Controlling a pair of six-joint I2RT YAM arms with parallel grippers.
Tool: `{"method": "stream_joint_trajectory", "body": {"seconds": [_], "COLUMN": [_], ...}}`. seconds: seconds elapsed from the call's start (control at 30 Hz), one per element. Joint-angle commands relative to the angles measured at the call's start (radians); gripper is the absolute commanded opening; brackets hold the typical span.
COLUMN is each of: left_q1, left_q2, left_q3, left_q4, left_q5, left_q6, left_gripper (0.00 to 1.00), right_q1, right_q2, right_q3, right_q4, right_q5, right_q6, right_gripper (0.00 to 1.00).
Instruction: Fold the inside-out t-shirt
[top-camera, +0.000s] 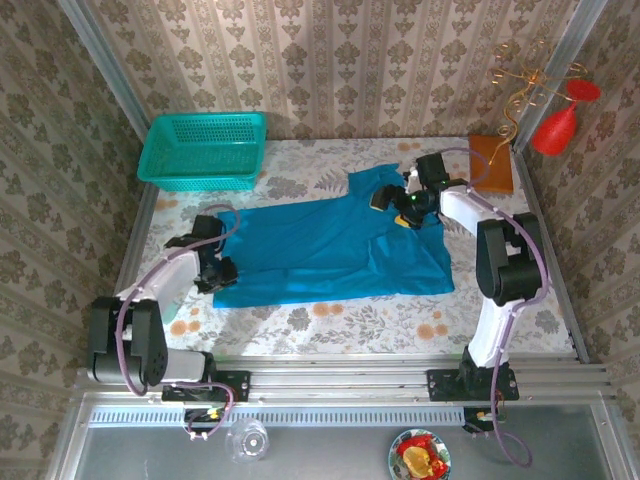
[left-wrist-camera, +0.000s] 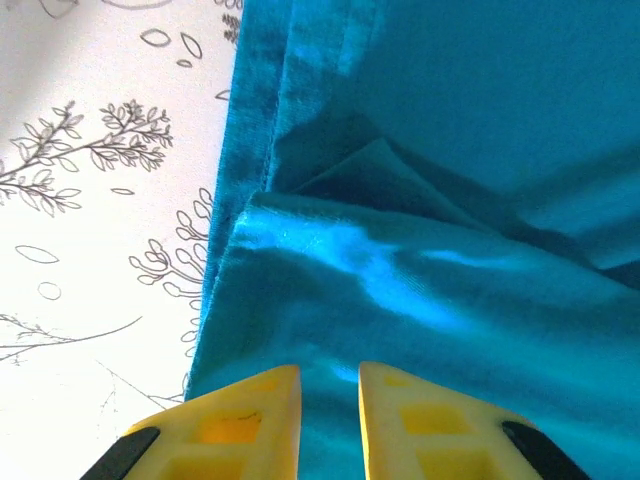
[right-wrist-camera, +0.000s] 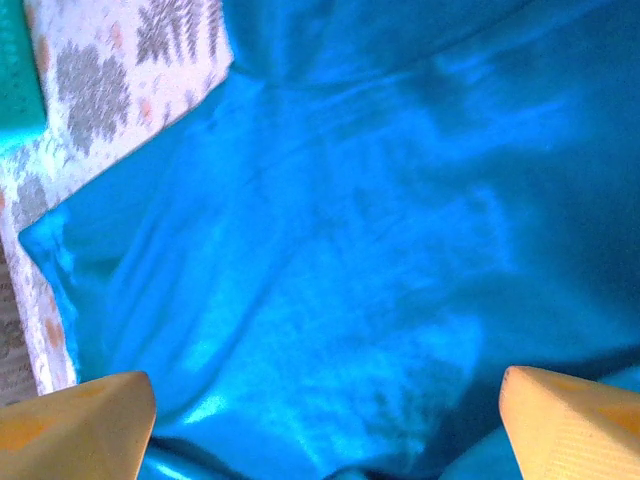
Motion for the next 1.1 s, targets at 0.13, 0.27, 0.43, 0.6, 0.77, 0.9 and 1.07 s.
{"method": "stream_joint_trajectory", "body": {"seconds": [0.13,0.27,0.43,0.6,0.77,0.9,1.07], "left_q1": [0.062,0.086,0.135,0.191,0.210,0.203,0.125], "left_q2": [-0.040,0.022,0.042,-0.013,-0.066,-0.114,-0.145], "left_q3": [-0.050,-0.043,-0.109,-0.202,-0.224,-0.192,-0.117], "left_q4": [0.160,0.156,0.137,0.156,0.129,0.088,0.046], "left_q5": [0.161,0.179,0.149,0.156,0.123,0.122,0.122], "left_q6": [-0.054,-0.064,-0.091,-0.136,-0.153,-0.120,-0.090], "left_gripper": [0.21,0.19,0.19,0.20,0.21,0.21,0.21], "right_q1": [0.105,0.147,0.164,0.163,0.148,0.127,0.079], "right_q2": [-0.207,-0.218,-0.112,0.025,0.060,-0.032,-0.152], "right_q3": [-0.218,-0.292,-0.267,-0.229,-0.188,-0.195,-0.205], "right_q4": [-0.008,0.095,0.210,0.351,0.268,0.232,0.049], "right_q5": [-0.026,-0.083,-0.137,-0.172,-0.067,-0.081,-0.014], "right_q6": [0.071,0.128,0.165,0.221,0.213,0.180,0.086], "right_gripper": [0.89,0.89,0.89,0.89,0.89,0.89,0.89]}}
